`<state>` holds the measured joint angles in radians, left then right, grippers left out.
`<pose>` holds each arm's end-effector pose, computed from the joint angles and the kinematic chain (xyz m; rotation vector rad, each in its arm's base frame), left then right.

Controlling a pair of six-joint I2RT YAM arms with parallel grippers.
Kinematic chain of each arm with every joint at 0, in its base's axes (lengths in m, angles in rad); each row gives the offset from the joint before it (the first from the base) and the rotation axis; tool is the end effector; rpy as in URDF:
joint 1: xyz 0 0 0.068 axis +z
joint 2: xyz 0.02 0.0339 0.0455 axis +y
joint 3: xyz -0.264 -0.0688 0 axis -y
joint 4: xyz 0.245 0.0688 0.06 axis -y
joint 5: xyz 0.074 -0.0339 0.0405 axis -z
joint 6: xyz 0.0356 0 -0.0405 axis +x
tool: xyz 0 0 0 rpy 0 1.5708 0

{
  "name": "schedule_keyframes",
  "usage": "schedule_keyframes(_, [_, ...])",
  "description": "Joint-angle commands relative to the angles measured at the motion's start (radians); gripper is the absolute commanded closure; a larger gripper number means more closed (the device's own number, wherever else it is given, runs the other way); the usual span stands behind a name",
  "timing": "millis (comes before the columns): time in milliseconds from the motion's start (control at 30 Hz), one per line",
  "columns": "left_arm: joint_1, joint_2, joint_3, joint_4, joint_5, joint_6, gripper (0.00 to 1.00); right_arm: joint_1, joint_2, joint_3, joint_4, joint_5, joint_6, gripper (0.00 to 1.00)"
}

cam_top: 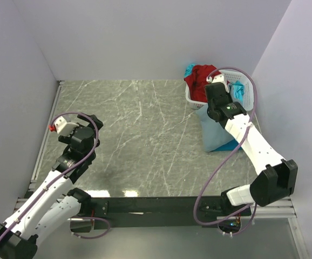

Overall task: Fold and stack the t-shirts
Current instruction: Neatly place the folded tshirt to the corner

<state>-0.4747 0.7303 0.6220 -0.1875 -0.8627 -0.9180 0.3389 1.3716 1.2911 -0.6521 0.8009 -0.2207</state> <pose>0.1603 -0.0520 0.2945 -0.9233 1.5054 -0.2039 0.2822 0.0724 0.3463 -0.2024 2.1610 -0.8452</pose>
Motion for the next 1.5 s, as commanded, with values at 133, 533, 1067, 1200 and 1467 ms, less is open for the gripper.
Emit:
schedule_keyframes(133, [0.005, 0.006, 0.018, 0.019, -0.035, 0.011, 0.01, -0.095, 0.014, 0.042, 0.066, -0.023, -0.037, 1.00])
schedule_keyframes(533, [0.008, 0.027, 0.019, 0.016, -0.036, 0.005, 0.00, -0.233, 0.093, -0.032, 0.205, -0.100, -0.042, 1.00])
schedule_keyframes(1067, [0.013, 0.038, 0.022, 0.006, -0.033, 0.005, 0.00, -0.402, 0.297, -0.082, 0.322, -0.149, 0.101, 0.96])
schedule_keyframes(1200, [0.015, 0.046, 0.027, 0.002, -0.032, 0.005, 0.00, -0.428, 0.336, -0.079, 0.310, -0.131, 0.138, 0.96])
schedule_keyframes(1467, [0.015, 0.046, 0.025, 0.008, -0.024, 0.008, 0.01, -0.466, 0.362, -0.095, 0.305, -0.150, 0.172, 0.93])
